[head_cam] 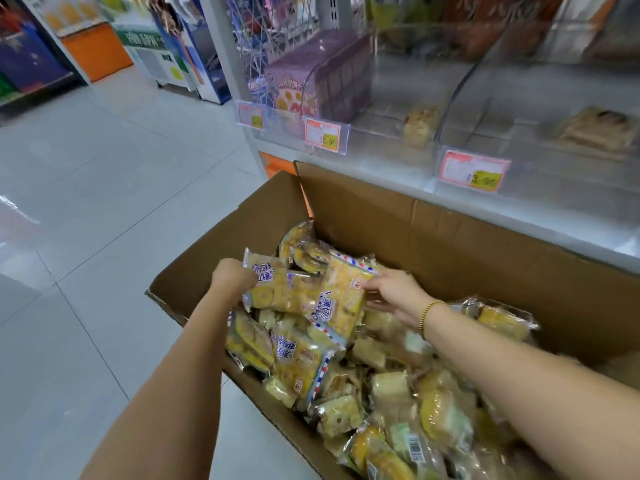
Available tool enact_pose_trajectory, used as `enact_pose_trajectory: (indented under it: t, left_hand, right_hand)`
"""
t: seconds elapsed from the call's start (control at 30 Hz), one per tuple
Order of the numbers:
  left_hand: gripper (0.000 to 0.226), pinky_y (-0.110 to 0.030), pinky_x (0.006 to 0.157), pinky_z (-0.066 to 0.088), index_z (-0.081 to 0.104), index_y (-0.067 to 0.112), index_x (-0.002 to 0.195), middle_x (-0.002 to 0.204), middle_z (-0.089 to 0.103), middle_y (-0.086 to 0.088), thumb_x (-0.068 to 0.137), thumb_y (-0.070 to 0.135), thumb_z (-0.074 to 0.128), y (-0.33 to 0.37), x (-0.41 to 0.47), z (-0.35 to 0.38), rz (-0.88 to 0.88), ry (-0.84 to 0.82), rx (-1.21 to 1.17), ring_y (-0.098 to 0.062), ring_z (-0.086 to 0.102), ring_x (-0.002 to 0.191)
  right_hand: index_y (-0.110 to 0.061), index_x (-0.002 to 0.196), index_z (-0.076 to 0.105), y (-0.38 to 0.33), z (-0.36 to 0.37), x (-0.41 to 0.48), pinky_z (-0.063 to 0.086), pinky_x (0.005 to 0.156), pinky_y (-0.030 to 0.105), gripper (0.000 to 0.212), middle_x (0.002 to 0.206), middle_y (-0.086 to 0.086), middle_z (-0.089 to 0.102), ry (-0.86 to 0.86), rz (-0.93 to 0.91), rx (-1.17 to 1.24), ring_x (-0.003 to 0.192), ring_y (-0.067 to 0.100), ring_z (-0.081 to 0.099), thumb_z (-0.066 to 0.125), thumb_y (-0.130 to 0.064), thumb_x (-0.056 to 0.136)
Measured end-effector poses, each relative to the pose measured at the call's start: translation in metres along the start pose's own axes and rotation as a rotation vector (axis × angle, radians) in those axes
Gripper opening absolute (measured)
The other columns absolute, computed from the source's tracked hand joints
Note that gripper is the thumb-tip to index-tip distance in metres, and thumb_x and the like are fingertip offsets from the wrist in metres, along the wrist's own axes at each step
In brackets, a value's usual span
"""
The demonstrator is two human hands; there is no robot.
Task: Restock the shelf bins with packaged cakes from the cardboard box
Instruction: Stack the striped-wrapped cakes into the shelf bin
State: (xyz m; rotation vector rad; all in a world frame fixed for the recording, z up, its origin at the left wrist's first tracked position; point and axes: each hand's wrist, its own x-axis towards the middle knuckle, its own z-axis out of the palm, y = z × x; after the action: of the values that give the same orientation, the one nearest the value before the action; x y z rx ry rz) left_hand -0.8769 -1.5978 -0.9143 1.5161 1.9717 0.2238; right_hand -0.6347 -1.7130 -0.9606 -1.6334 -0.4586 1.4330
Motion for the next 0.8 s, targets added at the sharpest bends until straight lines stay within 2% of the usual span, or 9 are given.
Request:
enact_pose_trajectory:
  t: [0.07, 0.1, 0.17, 0.27, 0.33, 0.4, 0.47, 0.57, 0.8]
  left_hand:
    - [0.01, -0.027, 0.054, 0.047, 0.058, -0.002, 0.081, 0.081, 0.058, -0.017, 0.079, -0.011, 0.054, 0.012, -0.028, -0.009, 0.025, -0.105, -0.287, -0.025, 0.055, 0.062]
    - [0.014, -0.034, 0.066, 0.055, 0.061, -0.004, 0.086, 0.088, 0.064, -0.019, 0.079, -0.014, 0.053, 0.018, -0.045, -0.011, 0.034, -0.186, -0.43, -0.029, 0.063, 0.072]
    - [0.023, -0.048, 0.09, 0.053, 0.064, -0.005, 0.099, 0.103, 0.069, -0.022, 0.082, -0.016, 0.054, 0.031, -0.084, -0.011, 0.071, -0.326, -0.626, -0.036, 0.068, 0.093]
    - [0.033, -0.052, 0.099, 0.047, 0.059, -0.005, 0.116, 0.11, 0.069, -0.021, 0.085, -0.016, 0.051, 0.054, -0.136, 0.0, 0.138, -0.448, -0.831, -0.037, 0.066, 0.103]
    - [0.029, -0.047, 0.091, 0.051, 0.059, -0.002, 0.111, 0.102, 0.071, -0.017, 0.088, -0.016, 0.048, 0.071, -0.166, 0.01, 0.18, -0.475, -0.943, -0.033, 0.067, 0.096]
    - [0.024, -0.036, 0.075, 0.056, 0.06, 0.002, 0.099, 0.083, 0.074, -0.008, 0.09, -0.015, 0.045, 0.089, -0.195, 0.018, 0.205, -0.512, -1.018, -0.023, 0.069, 0.079]
    - [0.024, -0.028, 0.062, 0.059, 0.058, 0.0, 0.104, 0.081, 0.074, -0.006, 0.091, -0.013, 0.043, 0.106, -0.216, 0.026, 0.213, -0.584, -1.09, -0.018, 0.071, 0.071]
    - [0.031, -0.024, 0.056, 0.057, 0.053, -0.003, 0.118, 0.093, 0.071, -0.013, 0.09, -0.011, 0.043, 0.131, -0.246, 0.034, 0.187, -0.699, -1.175, -0.017, 0.072, 0.07]
    - [0.026, -0.025, 0.05, 0.056, 0.057, -0.001, 0.095, 0.079, 0.073, -0.013, 0.088, -0.017, 0.038, 0.185, -0.347, 0.06, 0.257, -0.903, -1.173, -0.019, 0.071, 0.063]
  right_hand:
    - [-0.011, 0.078, 0.052, -0.02, -0.028, -0.029, 0.053, 0.05, 0.021, 0.019, 0.08, 0.009, 0.061, -0.014, -0.051, 0.0, 0.067, 0.015, 0.06, 0.065, -0.001, 0.086]
    - [-0.011, 0.076, 0.051, -0.028, -0.042, -0.045, 0.054, 0.052, 0.023, 0.021, 0.083, 0.011, 0.062, -0.026, -0.08, -0.009, 0.068, 0.016, 0.061, 0.066, 0.0, 0.086]
    - [-0.013, 0.074, 0.05, -0.043, -0.07, -0.08, 0.054, 0.056, 0.025, 0.023, 0.085, 0.012, 0.063, -0.03, -0.145, -0.034, 0.069, 0.017, 0.062, 0.065, -0.001, 0.087]
    - [-0.014, 0.073, 0.05, -0.058, -0.111, -0.137, 0.056, 0.056, 0.03, 0.024, 0.077, 0.011, 0.062, 0.006, -0.256, 0.001, 0.065, 0.019, 0.061, 0.065, 0.0, 0.086]
    - [-0.013, 0.073, 0.05, -0.064, -0.139, -0.173, 0.057, 0.057, 0.033, 0.024, 0.07, 0.009, 0.062, 0.041, -0.293, 0.102, 0.059, 0.019, 0.062, 0.062, 0.002, 0.087]
    - [-0.012, 0.076, 0.05, -0.067, -0.167, -0.203, 0.055, 0.047, 0.025, 0.022, 0.061, 0.005, 0.065, 0.07, -0.304, 0.225, 0.051, 0.012, 0.063, 0.058, 0.004, 0.089]
    - [-0.009, 0.078, 0.053, -0.07, -0.195, -0.227, 0.054, 0.046, 0.021, 0.019, 0.06, 0.001, 0.067, 0.102, -0.303, 0.348, 0.049, 0.007, 0.064, 0.054, 0.004, 0.091]
    - [-0.006, 0.086, 0.061, -0.072, -0.228, -0.256, 0.057, 0.053, 0.022, 0.013, 0.065, 0.001, 0.071, 0.126, -0.289, 0.527, 0.054, 0.007, 0.067, 0.052, 0.001, 0.092]
    - [-0.003, 0.082, 0.063, -0.07, -0.279, -0.313, 0.057, 0.06, 0.025, 0.014, 0.066, 0.005, 0.071, 0.101, -0.304, 0.915, 0.055, 0.012, 0.069, 0.054, -0.004, 0.093]
